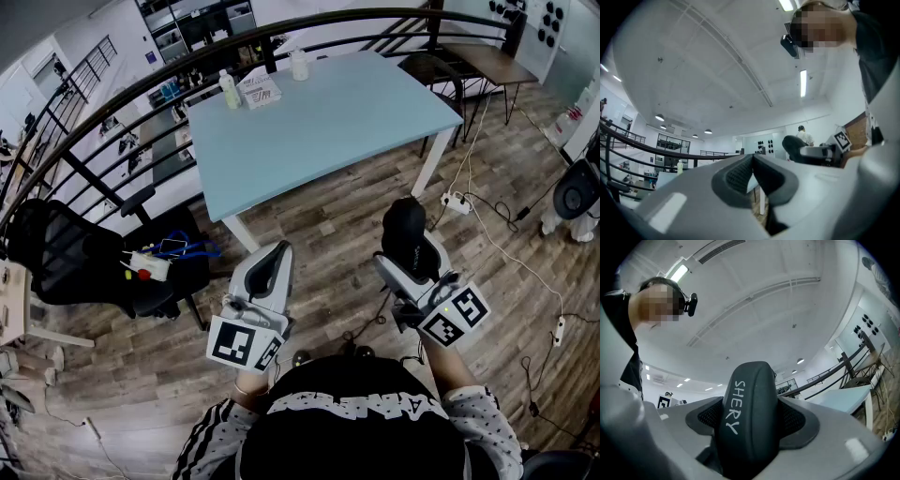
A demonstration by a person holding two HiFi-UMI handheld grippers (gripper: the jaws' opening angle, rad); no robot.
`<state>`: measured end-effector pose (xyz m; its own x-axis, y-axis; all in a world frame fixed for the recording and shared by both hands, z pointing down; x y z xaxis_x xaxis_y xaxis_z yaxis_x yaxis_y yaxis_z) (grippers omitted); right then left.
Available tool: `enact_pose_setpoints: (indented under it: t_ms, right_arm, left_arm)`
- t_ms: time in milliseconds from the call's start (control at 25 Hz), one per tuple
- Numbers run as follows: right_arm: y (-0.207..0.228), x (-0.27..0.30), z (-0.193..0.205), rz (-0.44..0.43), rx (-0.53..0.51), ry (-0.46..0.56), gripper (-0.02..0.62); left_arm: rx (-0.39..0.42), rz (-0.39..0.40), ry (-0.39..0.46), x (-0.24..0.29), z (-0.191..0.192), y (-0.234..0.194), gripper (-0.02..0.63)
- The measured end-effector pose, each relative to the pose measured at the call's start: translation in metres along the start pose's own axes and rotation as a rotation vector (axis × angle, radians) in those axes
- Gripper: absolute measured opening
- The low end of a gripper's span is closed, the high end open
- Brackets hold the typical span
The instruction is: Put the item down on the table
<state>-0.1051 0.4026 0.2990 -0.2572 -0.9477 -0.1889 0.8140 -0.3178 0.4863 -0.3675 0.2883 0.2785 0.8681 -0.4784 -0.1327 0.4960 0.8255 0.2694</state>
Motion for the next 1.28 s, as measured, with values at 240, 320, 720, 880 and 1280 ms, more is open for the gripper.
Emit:
enact_pose_setpoints:
  t_ms: [240, 320, 720, 880, 1280]
  right_arm:
    - [0.011, -0.027, -0.006, 0.009, 0.042, 0.020, 0.365]
    - [0.018, -0.031, -0.008, 0.012, 0.052, 0.027, 0.365]
    - [0.060, -0.050, -0.021, -0.023, 0.068, 0.006, 0.365]
    - [0.081, -0.064, -0.032, -0.032, 0.059, -0.002, 0.365]
    - [0.109, -0.112, -0.049, -0.026, 0.072, 0.009, 0.365]
  left_arm:
    - [-0.002, 0.013, -0.009, 0.006, -0.002, 0.024, 0.000]
    - [-0.001, 0.012, -0.010, 0.008, -0.002, 0.028, 0.000]
    - [-0.018, -0.049, -0.061, 0.021, 0.004, 0.057, 0.000]
    - [-0.010, -0.058, -0.070, 0.036, 0.004, 0.074, 0.000]
    - [-0.014, -0.049, -0.076, 0.061, -0.005, 0.125, 0.000]
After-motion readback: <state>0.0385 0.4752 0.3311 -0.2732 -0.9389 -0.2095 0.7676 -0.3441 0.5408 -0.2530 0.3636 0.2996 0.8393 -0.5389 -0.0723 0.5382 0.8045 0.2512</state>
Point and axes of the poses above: the fingertips, and each gripper's own axes: x forward along the fingers, y to its right, z out of its underside, the point moved 10 cm from there along -x, backward along the fingers, and after that the axes turned 14 degrees about x, right-handed, at the moved point
